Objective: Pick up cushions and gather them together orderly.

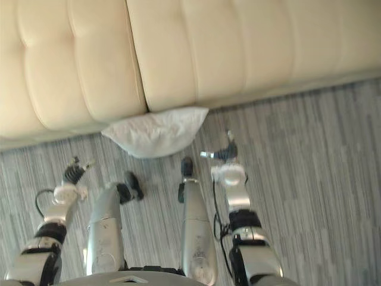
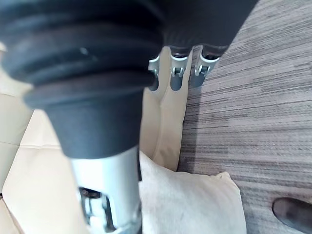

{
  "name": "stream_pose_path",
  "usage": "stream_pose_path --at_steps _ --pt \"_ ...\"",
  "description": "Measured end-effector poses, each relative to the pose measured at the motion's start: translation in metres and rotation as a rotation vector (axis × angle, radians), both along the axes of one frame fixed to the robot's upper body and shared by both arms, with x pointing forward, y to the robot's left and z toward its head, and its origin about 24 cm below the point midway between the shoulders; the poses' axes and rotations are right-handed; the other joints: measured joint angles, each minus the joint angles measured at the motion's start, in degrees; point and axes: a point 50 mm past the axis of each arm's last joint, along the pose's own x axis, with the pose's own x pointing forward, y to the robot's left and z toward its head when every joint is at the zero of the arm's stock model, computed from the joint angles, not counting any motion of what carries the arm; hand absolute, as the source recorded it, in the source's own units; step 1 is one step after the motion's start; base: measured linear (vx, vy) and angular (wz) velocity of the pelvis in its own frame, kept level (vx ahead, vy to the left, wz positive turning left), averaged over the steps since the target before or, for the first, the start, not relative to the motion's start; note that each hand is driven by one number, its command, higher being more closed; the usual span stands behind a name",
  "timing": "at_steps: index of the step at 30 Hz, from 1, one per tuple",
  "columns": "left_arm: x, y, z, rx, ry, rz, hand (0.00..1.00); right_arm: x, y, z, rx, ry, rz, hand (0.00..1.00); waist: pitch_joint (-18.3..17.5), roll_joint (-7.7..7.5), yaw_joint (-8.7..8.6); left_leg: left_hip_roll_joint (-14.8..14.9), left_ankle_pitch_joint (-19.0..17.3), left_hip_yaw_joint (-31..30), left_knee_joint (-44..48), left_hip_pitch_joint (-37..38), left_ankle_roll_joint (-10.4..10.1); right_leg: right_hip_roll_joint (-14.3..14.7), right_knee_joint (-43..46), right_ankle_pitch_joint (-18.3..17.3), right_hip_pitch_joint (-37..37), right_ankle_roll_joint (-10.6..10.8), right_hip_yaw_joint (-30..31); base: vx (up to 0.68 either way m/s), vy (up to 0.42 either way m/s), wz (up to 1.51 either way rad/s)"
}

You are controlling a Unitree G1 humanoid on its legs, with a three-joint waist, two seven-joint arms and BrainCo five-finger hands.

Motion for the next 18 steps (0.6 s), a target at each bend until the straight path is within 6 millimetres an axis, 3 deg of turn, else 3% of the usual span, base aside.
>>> stream_pose_path --at_steps 1,8,18 --pt "0.013 0.0 0.018 -0.001 -0.062 -0.004 0.0 0.01 0.001 0.022 -0.012 -0.065 -0.001 0.0 2.5 0.08 -0.01 0.0 0.6 -0.4 1.0 -2.0 0.5 -0.1 1.4 0.2 -1.9 0.2 0.0 -0.08 -0.01 0.07" --pt "0.047 0.0 0.077 0.002 -0.261 0.008 0.0 0.028 0.005 0.054 0.019 -0.156 -0.043 0.0 4.1 0.09 0.25 0.0 1.2 -3.6 6.2 -12.8 0.9 -1.0 9.7 -2.2 -12.5 -0.8 -1.5 -0.03 -0.017 0.18" --pt "0.068 -0.005 0.126 -0.016 -0.412 0.009 0.0 0.052 0.024 0.094 0.056 -0.212 0.002 0.0 4.6 0.11 0.36 0.9 2.1 -4.8 10.0 -23.2 1.4 -1.1 14.3 -2.4 -23.3 -0.8 -1.6 -0.06 -0.032 0.05"
